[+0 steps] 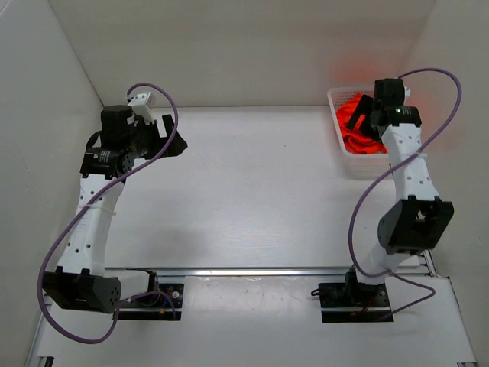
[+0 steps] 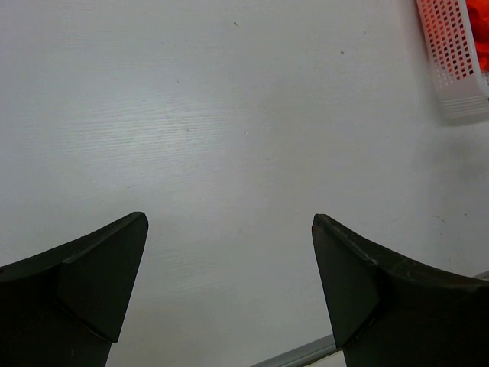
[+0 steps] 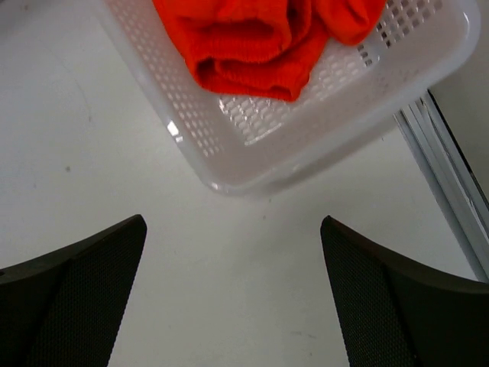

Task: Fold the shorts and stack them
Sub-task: Grab the shorts from the pile

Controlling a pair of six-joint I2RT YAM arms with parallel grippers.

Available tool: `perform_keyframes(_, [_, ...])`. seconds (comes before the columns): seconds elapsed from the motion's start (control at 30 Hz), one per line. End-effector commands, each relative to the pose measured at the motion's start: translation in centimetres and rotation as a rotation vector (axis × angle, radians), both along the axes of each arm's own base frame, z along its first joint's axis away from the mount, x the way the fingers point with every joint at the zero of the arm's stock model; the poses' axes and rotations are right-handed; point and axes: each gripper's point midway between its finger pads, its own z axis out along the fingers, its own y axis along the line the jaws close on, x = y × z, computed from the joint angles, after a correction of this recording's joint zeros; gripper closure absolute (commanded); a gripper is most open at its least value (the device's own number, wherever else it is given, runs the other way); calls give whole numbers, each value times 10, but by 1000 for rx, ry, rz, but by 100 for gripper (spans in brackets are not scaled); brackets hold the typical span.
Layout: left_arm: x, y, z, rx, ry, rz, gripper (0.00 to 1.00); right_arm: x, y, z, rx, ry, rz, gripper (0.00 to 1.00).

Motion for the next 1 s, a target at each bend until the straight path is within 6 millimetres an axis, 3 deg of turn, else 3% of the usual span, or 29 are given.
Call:
perform_keyframes(0.0, [6, -1, -2, -4, 14, 13, 0, 47, -14, -12, 68, 15, -12, 1])
perform_keyframes(0.07, [11, 1, -3, 3, 17, 23, 0, 64, -28, -23, 76, 31, -47, 1])
perform_keyframes(0.1, [14, 3, -7, 11, 28, 35, 0, 80, -34, -9, 72, -18, -55, 1])
perform_keyframes(0.13, [15, 5, -4, 16, 18, 44, 0, 93, -39, -38, 86, 42, -76, 1])
perform_keyframes(0.23, [23, 6, -17, 21, 58, 60, 0, 133, -65, -65, 116, 39, -127, 1])
perform_keyframes(0.27, [24, 7, -13, 25, 49, 69, 0, 145, -62, -73, 143, 33, -114, 1])
perform_keyframes(0.3, [30, 8, -23, 34, 75, 77, 0, 164, -70, -89, 161, 22, -132, 1])
perform_keyframes(0.37, [34, 8, -26, 36, 84, 77, 0, 182, -79, -105, 167, 2, -149, 1])
perform_keyframes(0.4, [37, 9, -33, 43, 102, 84, 0, 192, -78, -131, 179, 21, -141, 1])
perform_keyframes(0.47, [41, 10, -35, 49, 107, 91, 0, 213, -85, -133, 198, -56, -155, 1])
perform_keyframes(0.5, [44, 12, -39, 57, 119, 99, 0, 214, -84, -152, 208, -39, -165, 1])
perform_keyframes(0.53, [45, 12, -35, 55, 108, 99, 0, 224, -86, -149, 212, -87, -170, 3])
perform_keyframes(0.57, [48, 11, -36, 48, 114, 104, 0, 228, -84, -146, 222, -105, -158, 9])
perform_keyframes(0.6, [49, 11, -39, 50, 125, 104, 0, 230, -82, -144, 231, -116, -146, 37])
perform_keyframes(0.63, [50, 11, -36, 49, 116, 104, 0, 233, -82, -136, 236, -136, -150, 56])
perform_keyframes(0.67, [50, 11, -36, 49, 116, 104, 0, 234, -76, -108, 232, -179, -135, 73])
perform_keyframes(0.7, [53, 10, -35, 49, 116, 104, 0, 232, -69, -99, 223, -185, -130, 93])
perform_keyframes(0.73, [52, 9, -35, 36, 119, 102, 0, 226, -63, -57, 198, -241, -96, 99])
perform_keyframes(0.83, [50, 5, -31, 15, 115, 90, 0, 214, -35, 16, 167, -346, -6, 99])
perform_keyframes(0.87, [47, 5, -30, 7, 115, 95, 0, 199, -13, 72, 153, -429, 76, 99])
perform_keyframes(0.93, [42, 3, -29, -9, 115, 91, 0, 178, 14, 124, 146, -511, 171, 99])
perform_keyframes(0.97, [37, 3, -27, -10, 110, 91, 0, 153, 29, 177, 137, -603, 226, 99])
